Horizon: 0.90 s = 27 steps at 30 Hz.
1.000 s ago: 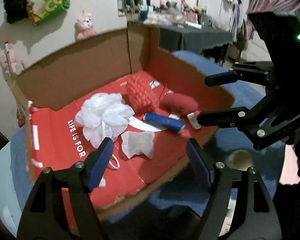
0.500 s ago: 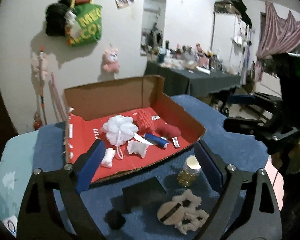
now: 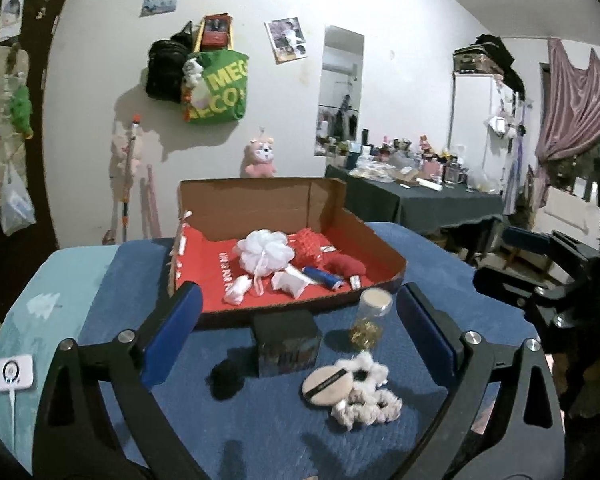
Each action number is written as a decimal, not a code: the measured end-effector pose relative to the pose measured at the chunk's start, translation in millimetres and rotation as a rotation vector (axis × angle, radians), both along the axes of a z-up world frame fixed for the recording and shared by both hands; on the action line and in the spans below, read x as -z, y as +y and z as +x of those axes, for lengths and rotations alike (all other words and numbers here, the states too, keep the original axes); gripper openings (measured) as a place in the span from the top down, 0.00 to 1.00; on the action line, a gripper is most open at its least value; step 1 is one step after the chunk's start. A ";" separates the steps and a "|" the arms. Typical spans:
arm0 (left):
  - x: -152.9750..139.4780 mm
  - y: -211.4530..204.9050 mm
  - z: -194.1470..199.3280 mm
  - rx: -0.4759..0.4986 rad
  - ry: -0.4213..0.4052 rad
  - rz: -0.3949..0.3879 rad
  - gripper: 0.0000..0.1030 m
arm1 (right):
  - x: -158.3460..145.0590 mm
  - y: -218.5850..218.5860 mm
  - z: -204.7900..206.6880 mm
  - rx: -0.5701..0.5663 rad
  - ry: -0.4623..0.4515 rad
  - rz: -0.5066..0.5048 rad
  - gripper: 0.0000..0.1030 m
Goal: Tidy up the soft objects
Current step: 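Withdraw both tools from the box back toward the remaining items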
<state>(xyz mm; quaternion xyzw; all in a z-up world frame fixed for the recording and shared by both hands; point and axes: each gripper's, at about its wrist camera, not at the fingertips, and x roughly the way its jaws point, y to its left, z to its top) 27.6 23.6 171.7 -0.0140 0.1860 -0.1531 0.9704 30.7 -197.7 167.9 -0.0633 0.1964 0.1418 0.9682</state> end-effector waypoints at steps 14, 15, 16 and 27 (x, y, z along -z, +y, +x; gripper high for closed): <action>80.5 2.8 1.0 -0.105 0.134 0.017 0.04 | 82.9 2.2 -4.6 0.090 0.074 0.023 0.00; 85.9 3.4 2.6 -0.105 0.152 0.012 0.04 | 90.2 2.3 -0.6 0.092 0.097 0.025 0.00; 91.6 4.3 4.5 -0.105 0.171 0.006 0.04 | 96.0 2.3 2.4 0.092 0.116 0.028 0.00; 121.1 7.5 18.7 -0.128 0.262 0.018 0.04 | 129.3 -0.5 21.5 0.061 0.238 0.094 0.00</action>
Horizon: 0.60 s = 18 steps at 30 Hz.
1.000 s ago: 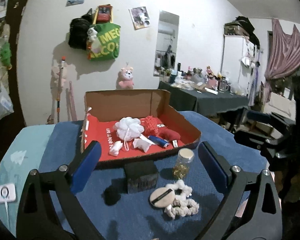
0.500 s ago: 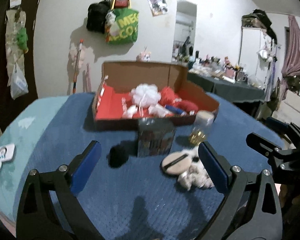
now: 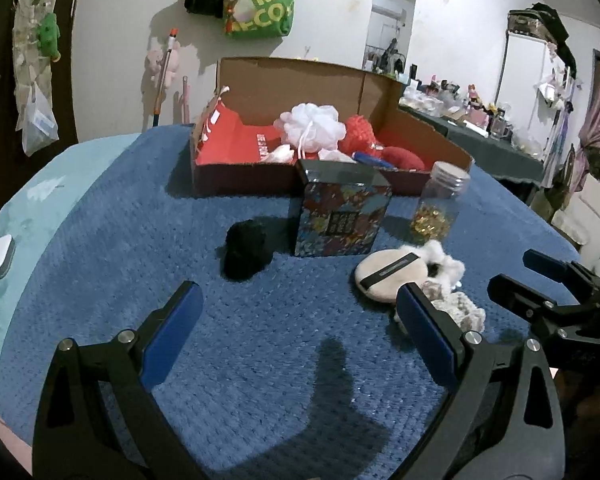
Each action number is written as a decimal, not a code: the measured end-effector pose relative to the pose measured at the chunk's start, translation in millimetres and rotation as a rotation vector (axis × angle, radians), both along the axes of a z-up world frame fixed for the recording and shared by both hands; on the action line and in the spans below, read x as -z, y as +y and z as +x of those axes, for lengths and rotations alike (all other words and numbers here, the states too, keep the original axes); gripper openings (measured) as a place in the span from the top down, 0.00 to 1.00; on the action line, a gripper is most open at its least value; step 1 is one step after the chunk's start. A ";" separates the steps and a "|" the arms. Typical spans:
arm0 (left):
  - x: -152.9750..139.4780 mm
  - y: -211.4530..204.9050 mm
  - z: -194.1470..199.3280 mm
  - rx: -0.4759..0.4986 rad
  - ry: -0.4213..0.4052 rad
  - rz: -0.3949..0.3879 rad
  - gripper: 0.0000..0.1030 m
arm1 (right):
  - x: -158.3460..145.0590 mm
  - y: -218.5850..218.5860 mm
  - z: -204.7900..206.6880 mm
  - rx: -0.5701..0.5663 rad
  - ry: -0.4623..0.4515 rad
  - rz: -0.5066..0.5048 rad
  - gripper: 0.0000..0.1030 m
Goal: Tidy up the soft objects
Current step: 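Grasp the black pompom with the left tool while the right tool grasps the white crocheted rope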
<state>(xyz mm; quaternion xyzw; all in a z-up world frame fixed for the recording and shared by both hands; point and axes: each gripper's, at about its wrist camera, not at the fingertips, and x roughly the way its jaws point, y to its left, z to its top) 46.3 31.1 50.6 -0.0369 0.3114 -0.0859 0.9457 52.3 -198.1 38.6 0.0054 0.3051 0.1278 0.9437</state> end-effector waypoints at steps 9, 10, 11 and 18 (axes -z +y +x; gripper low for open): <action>13.3 13.9 30.8 -0.019 0.070 0.056 0.04 | 15.3 10.1 7.7 -0.105 0.070 0.062 0.00; 13.0 16.1 35.5 -0.020 0.071 0.061 0.04 | 17.5 12.7 8.1 -0.125 0.077 0.070 0.00; 12.3 17.6 39.5 -0.020 0.072 0.066 0.04 | 18.3 14.9 9.1 -0.133 0.081 0.071 0.00; 16.5 23.7 72.4 0.045 0.146 0.043 0.72 | 26.4 32.7 9.7 -0.206 0.083 0.057 0.12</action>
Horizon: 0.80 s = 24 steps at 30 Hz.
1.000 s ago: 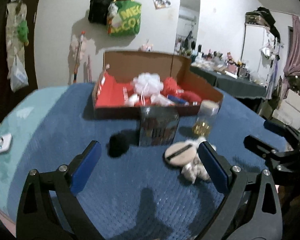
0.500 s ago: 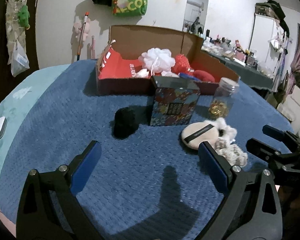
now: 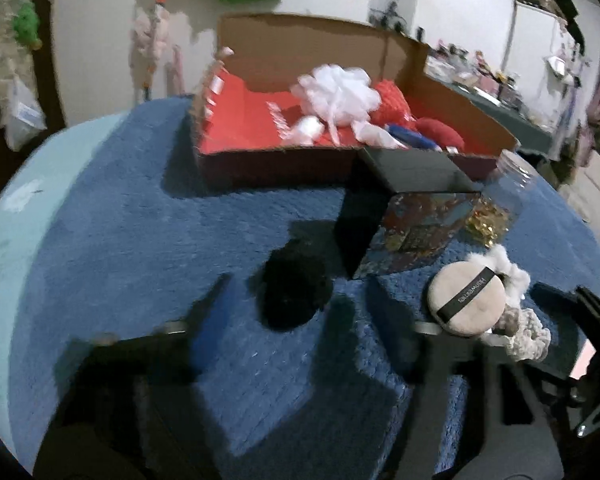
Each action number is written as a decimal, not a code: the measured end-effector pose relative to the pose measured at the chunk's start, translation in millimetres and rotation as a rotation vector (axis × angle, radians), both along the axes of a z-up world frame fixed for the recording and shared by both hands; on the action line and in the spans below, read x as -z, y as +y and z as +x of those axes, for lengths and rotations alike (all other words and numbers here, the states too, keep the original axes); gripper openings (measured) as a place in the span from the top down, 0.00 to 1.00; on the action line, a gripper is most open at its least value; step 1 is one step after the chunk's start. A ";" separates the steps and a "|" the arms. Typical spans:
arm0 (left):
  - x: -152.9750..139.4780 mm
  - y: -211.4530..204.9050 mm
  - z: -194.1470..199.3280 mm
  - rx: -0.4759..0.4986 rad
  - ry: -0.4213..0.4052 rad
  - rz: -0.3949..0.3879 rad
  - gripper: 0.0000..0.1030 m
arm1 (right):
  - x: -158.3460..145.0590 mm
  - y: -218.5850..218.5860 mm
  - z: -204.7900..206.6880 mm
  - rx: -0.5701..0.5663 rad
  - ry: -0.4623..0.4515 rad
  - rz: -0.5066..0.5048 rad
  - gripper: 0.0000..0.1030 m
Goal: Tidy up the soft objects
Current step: 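Grasp the black pompom with the left tool while the right tool grasps the white crocheted rope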
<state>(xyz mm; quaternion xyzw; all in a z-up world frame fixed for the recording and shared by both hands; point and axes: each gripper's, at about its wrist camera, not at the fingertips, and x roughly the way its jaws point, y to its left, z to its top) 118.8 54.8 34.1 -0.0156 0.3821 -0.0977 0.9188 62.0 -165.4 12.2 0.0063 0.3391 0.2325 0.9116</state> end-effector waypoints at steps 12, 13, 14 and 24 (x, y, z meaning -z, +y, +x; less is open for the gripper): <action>-7.6 -9.2 -34.5 0.071 -0.051 -0.095 0.75 | -21.5 -2.0 -22.8 -0.071 -0.102 0.043 0.73; -8.5 -11.4 -38.2 0.081 -0.053 -0.101 0.75 | -23.5 -3.9 -23.2 -0.065 -0.109 0.050 0.73; -9.5 -14.3 -41.2 0.094 -0.053 -0.107 0.75 | -25.4 -6.1 -23.3 -0.059 -0.114 0.058 0.73; -18.2 -35.4 -57.9 0.172 -0.080 -0.101 0.75 | -39.0 -18.2 -22.9 -0.018 -0.165 0.077 0.73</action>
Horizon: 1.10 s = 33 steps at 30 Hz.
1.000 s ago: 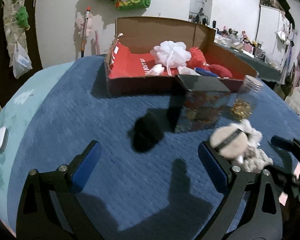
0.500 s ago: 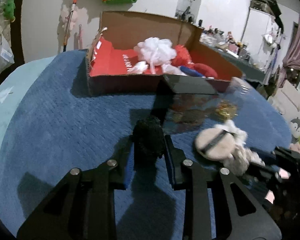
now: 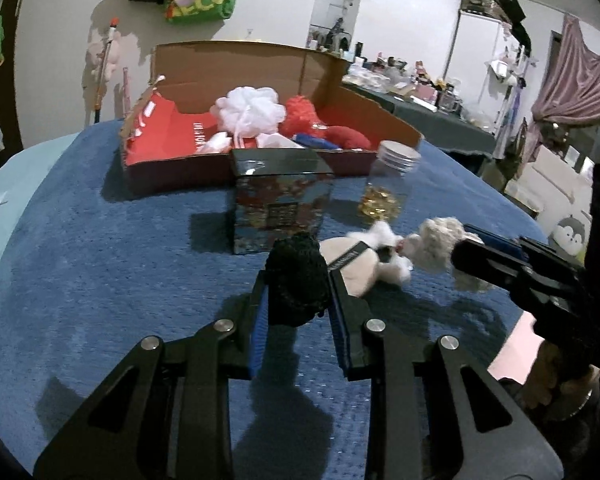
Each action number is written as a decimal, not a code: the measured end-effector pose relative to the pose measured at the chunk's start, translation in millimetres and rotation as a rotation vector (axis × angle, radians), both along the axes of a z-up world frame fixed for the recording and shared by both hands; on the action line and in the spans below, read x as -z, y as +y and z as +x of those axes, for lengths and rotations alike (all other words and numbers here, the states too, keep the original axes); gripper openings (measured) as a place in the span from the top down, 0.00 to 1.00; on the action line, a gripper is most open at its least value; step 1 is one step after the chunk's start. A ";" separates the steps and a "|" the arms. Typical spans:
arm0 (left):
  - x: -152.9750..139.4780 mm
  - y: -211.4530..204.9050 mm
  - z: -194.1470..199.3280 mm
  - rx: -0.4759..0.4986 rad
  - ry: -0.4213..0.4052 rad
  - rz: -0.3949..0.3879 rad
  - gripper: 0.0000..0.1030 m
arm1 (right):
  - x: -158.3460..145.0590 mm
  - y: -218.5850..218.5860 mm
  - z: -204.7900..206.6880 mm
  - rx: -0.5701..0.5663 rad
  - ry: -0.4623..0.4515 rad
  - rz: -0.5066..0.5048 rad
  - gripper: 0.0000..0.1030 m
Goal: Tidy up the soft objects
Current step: 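Carry the black pompom and crocheted rope together into the box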
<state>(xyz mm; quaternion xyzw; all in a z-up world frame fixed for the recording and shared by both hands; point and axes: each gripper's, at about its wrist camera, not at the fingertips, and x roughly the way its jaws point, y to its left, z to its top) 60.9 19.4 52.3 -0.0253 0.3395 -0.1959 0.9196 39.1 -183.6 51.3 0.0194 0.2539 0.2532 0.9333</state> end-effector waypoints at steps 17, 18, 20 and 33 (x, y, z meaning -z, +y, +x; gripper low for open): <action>3.0 -11.9 -4.4 0.036 0.014 0.014 0.75 | 10.7 -10.6 9.9 0.041 0.040 -0.012 0.73; 2.6 -11.2 -3.5 0.037 0.014 0.015 0.75 | 10.7 -11.6 10.4 0.044 0.041 -0.012 0.73; 2.1 -9.8 -3.1 0.031 0.012 0.021 0.75 | 10.9 -15.3 11.8 0.053 0.046 -0.013 0.73; 0.5 19.9 14.3 -0.018 0.049 0.066 0.75 | 8.0 -45.3 24.3 0.128 0.062 -0.022 0.73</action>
